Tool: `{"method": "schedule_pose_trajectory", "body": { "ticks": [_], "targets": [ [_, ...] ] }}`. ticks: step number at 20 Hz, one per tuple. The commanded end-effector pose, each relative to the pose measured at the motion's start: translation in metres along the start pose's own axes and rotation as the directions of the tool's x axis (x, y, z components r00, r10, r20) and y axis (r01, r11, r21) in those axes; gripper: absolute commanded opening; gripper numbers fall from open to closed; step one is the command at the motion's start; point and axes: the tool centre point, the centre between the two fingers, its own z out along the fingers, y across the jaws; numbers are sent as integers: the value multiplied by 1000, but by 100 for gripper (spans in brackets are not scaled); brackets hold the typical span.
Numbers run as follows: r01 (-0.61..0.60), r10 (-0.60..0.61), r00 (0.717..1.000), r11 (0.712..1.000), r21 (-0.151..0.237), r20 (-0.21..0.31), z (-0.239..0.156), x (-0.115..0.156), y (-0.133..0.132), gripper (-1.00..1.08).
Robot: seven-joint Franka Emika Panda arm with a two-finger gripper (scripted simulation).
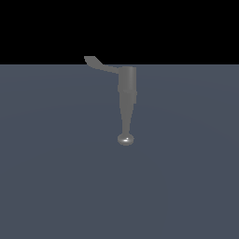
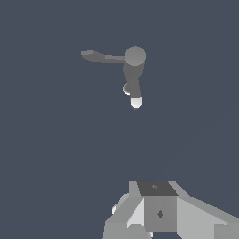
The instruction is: Turn on the faucet by rotating a designated handle.
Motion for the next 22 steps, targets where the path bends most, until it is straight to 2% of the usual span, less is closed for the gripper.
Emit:
{"method": "schedule_pose_trajectory", "body": {
  "ticks": [1, 6, 12, 17, 22],
  "targets": [
    [-38, 38, 999, 999, 9, 4, 3, 8, -2, -100],
    [-140, 140, 990, 990, 28, 18, 12, 29, -6, -100],
    [-281, 279, 959, 959, 44, 41, 26, 57, -13, -100],
    [-396, 394, 917, 917, 46, 61, 40, 80, -20, -100],
    [-507, 503, 860, 861, 40, 79, 56, 102, -27, -100]
  ]
}}
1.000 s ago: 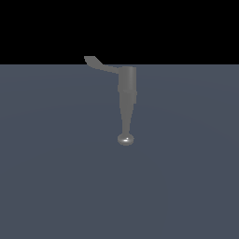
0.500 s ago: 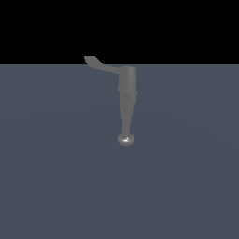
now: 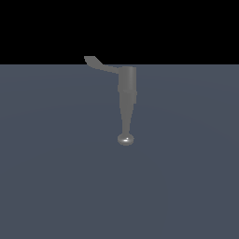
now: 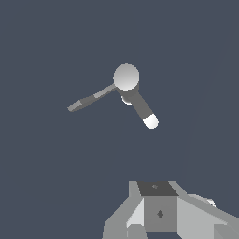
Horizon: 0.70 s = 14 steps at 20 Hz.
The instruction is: Turn on the faucet by rotating a designated handle.
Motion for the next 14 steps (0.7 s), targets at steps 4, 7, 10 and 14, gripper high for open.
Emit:
{"method": "schedule_pose_trajectory", "body": {
  "ticks": [4, 7, 10, 14],
  "targets": [
    [-139, 139, 990, 990, -2, 11, 18, 19, -18, -100],
    [-213, 214, 977, 977, -6, 15, 29, 29, -27, -100],
    [-287, 287, 958, 958, -12, 16, 41, 38, -36, -100],
    [-382, 383, 924, 924, -21, 13, 57, 50, -48, -100]
  ]
}}
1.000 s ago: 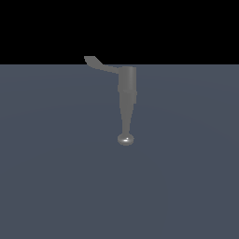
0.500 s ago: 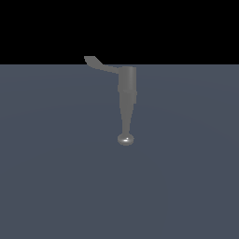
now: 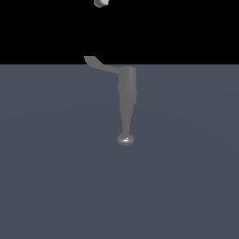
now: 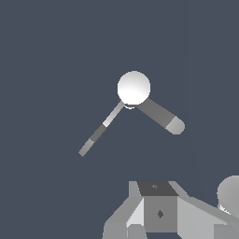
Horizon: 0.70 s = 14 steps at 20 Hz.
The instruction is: Turn on the faucet by rotating a designated handle.
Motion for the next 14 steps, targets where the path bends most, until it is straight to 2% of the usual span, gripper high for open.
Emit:
{"method": "schedule_pose_trajectory", "body": {
  "ticks": [1, 7, 14],
  "targets": [
    [-65, 65, 998, 998, -4, -2, 10, 4, -10, -100],
    [-215, 215, 977, 976, -16, -15, 35, 14, -33, -100],
    [-382, 381, 924, 924, -22, -44, 66, 24, -58, -100]
  ]
}}
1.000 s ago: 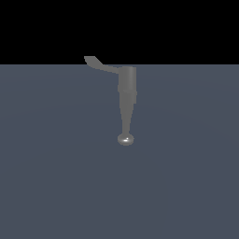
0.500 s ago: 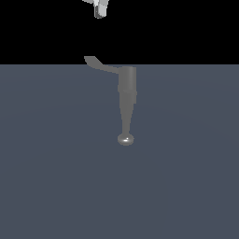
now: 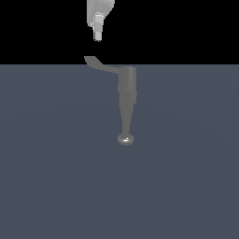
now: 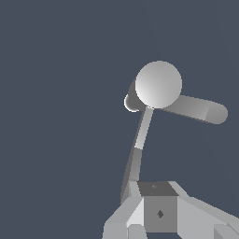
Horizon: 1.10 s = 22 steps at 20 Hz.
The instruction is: Turn on the faucet by rotating a designated handle.
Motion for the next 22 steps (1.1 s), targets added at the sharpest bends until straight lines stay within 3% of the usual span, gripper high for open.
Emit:
{"method": "schedule_pose_trajectory", "body": {
  "ticks": [1, 11, 22],
  "targets": [
    [-64, 64, 998, 998, -2, -11, 11, 0, -10, -100],
    [-248, 247, 967, 969, 2, -55, 45, -2, -37, -100],
    [-306, 306, 949, 952, 9, -72, 56, -3, -46, -100]
  ]
}}
